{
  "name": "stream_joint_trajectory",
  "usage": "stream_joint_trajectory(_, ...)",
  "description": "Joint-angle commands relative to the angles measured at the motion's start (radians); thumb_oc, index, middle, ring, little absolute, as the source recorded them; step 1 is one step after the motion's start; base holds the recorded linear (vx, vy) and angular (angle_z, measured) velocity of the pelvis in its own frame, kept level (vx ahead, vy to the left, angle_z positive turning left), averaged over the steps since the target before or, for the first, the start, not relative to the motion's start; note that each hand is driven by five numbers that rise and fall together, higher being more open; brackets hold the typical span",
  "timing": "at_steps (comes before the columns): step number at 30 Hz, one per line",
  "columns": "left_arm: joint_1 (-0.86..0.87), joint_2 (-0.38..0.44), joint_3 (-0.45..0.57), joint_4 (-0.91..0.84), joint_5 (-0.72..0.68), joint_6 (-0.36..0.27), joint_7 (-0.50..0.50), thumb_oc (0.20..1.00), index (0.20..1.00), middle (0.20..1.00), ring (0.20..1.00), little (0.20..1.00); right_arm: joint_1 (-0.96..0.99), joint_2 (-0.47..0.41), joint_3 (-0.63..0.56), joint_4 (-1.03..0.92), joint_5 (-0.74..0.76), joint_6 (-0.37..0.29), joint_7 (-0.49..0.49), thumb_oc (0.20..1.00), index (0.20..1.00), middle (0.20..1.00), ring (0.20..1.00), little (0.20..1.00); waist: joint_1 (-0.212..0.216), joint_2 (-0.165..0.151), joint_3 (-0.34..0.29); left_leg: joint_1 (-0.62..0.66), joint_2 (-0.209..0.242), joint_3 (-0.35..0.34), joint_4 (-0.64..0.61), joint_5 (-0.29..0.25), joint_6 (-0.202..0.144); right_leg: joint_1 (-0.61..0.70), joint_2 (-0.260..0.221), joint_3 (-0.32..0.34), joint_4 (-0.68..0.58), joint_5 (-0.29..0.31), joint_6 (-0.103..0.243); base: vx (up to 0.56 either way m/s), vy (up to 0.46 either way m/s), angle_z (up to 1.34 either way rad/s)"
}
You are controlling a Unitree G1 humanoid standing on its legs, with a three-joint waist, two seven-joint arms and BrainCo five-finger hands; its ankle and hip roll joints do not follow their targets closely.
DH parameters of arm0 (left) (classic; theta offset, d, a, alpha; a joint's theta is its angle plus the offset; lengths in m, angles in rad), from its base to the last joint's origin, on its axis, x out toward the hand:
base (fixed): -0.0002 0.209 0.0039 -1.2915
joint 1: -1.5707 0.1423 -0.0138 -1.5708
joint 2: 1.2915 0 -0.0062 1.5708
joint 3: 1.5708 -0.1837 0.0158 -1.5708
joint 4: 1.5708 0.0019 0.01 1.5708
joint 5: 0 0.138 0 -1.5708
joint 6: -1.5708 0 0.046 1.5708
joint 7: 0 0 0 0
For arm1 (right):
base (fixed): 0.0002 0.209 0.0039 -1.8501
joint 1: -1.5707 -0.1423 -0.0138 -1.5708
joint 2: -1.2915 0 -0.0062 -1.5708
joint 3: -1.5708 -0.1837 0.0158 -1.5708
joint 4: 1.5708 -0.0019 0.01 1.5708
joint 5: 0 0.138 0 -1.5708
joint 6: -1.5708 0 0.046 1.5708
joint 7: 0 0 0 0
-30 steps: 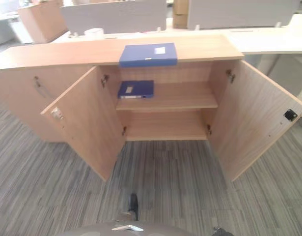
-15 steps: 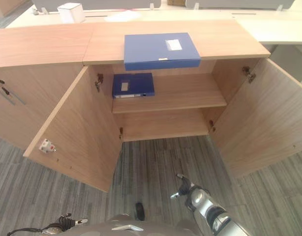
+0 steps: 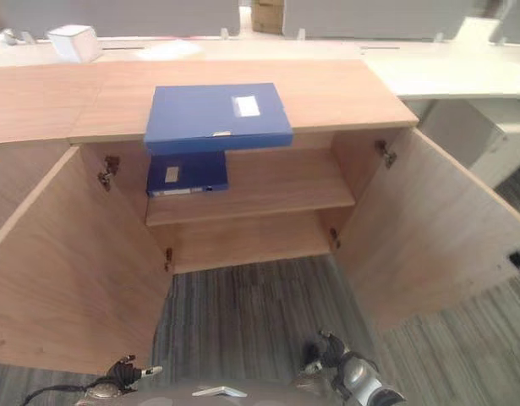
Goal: Put the empty folder in the office cabinet
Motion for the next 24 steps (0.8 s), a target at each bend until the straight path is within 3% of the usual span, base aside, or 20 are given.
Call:
stream_joint_trajectory(1,-0.028,0.019,-0.026,0.015,0.002,-0.016,0.012,1.000,1.000,1.000,1.000,1.000,-0.052,-0.062,-0.020,0.005,0.044,-0.026,-0.027,1.000,1.000,1.000,1.000,1.000,-0.010,0.040,0.013,-0.091,0.121,-0.068,0.047,0.043,-0.051,-0.030,-0.001,0.031,0.069,-0.078,0.016,0.07,-0.218,-0.17)
stream_joint_trajectory(2,-0.033,0.014,-0.035,0.013,-0.001,-0.015,0.013,1.000,1.000,1.000,1.000,1.000,-0.054,-0.063,-0.023,0.018,0.055,-0.027,-0.032,1.000,1.000,1.000,1.000,1.000,-0.011,0.047,0.017,-0.112,0.135,-0.082,0.072,0.058,-0.054,-0.026,0.015,0.024,0.078,-0.099,0.001,0.04,-0.238,0.02)
stream_joint_trajectory(4,-0.053,0.008,-0.050,-0.001,-0.011,-0.015,0.027,1.000,1.000,1.000,1.000,1.000,-0.051,-0.071,-0.034,0.032,0.073,-0.030,-0.043,1.000,1.000,1.000,1.000,1.000,-0.011,0.054,0.033,-0.160,0.162,-0.094,0.119,0.137,-0.063,-0.017,0.030,-0.009,0.097,-0.121,-0.022,0.01,-0.219,0.22)
stream_joint_trajectory(6,-0.056,0.003,-0.058,-0.017,-0.011,-0.017,0.031,1.000,1.000,1.000,1.000,1.000,-0.042,-0.075,-0.041,0.039,0.085,-0.030,-0.049,1.000,1.000,1.000,1.000,1.000,-0.013,0.051,0.035,-0.173,0.174,-0.065,0.142,0.154,-0.060,0.003,0.037,-0.042,0.098,-0.142,-0.037,0.05,-0.178,0.60)
stream_joint_trajectory(15,-0.052,-0.004,-0.087,-0.071,0.051,-0.043,0.111,1.000,1.000,1.000,1.000,1.000,-0.041,-0.082,-0.054,0.073,0.078,-0.036,-0.084,1.000,1.000,1.000,1.000,1.000,0.006,0.067,0.031,-0.195,0.080,-0.122,0.057,0.101,-0.038,0.050,0.044,-0.072,0.071,-0.162,-0.037,0.07,-0.010,0.18)
stream_joint_trajectory(20,-0.027,0.044,-0.077,-0.198,0.138,-0.049,0.152,1.000,1.000,1.000,1.000,1.000,-0.036,-0.091,-0.070,0.053,0.036,-0.034,-0.088,1.000,1.000,1.000,1.000,1.000,0.012,0.088,0.014,-0.148,0.051,-0.103,-0.006,0.086,-0.026,0.064,0.014,-0.071,0.070,-0.148,-0.016,0.05,0.158,-0.07)
stream_joint_trajectory(24,-0.007,0.101,-0.045,-0.350,0.131,-0.059,0.147,1.000,1.000,1.000,1.000,1.000,-0.036,-0.090,-0.078,0.063,0.015,-0.029,-0.077,1.000,1.000,1.000,1.000,1.000,0.019,0.082,0.012,-0.139,0.017,-0.106,-0.014,0.066,-0.008,0.067,-0.027,-0.068,0.073,-0.122,0.012,0.02,0.192,0.08)
